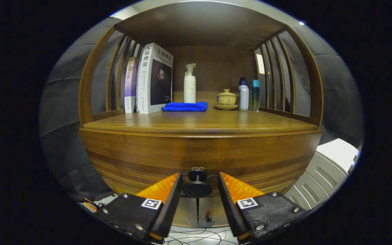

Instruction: Pull open the drawer, take out the items inside it, and place them on the countertop above the cabinet.

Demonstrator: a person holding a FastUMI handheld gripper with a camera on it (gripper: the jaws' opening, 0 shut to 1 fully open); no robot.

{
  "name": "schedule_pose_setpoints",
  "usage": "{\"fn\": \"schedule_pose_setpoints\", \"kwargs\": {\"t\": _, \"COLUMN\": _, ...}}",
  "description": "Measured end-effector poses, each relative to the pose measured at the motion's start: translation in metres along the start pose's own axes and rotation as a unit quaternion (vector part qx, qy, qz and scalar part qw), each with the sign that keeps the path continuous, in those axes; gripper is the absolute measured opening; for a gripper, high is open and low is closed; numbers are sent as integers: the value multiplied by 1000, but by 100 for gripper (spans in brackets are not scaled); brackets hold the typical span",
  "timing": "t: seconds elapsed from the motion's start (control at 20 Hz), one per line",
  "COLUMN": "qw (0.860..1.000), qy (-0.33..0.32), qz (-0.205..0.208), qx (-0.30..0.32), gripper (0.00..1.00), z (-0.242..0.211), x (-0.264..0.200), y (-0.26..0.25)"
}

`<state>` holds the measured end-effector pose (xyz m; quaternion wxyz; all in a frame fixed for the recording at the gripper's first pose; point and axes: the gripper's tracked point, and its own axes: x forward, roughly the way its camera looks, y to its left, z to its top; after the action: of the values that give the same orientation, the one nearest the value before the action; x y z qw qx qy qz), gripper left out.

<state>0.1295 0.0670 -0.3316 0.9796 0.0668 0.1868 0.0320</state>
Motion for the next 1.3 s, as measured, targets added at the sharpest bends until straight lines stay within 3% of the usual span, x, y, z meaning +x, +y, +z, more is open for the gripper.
{"fn": "schedule_pose_setpoints", "kwargs": {"t": 0.1, "qw": 1000, "qy": -4, "qz": 6, "qx": 0, "gripper": 50, "z": -1, "x": 3, "y": 0}}
{"fn": "schedule_pose_setpoints", "kwargs": {"t": 0.55, "qw": 1000, "qy": -7, "qz": -3, "qx": -9, "gripper": 37, "z": -6, "x": 2, "y": 0}}
{"fn": "schedule_pose_setpoints", "kwargs": {"t": 1.0, "qw": 999, "qy": -20, "qz": 3, "qx": -48, "gripper": 32, "z": -6, "x": -2, "y": -1}}
{"fn": "schedule_pose_setpoints", "kwargs": {"t": 1.3, "qw": 999, "qy": -25, "qz": 3, "qx": -28, "gripper": 32, "z": -13, "x": -33, "y": -2}}
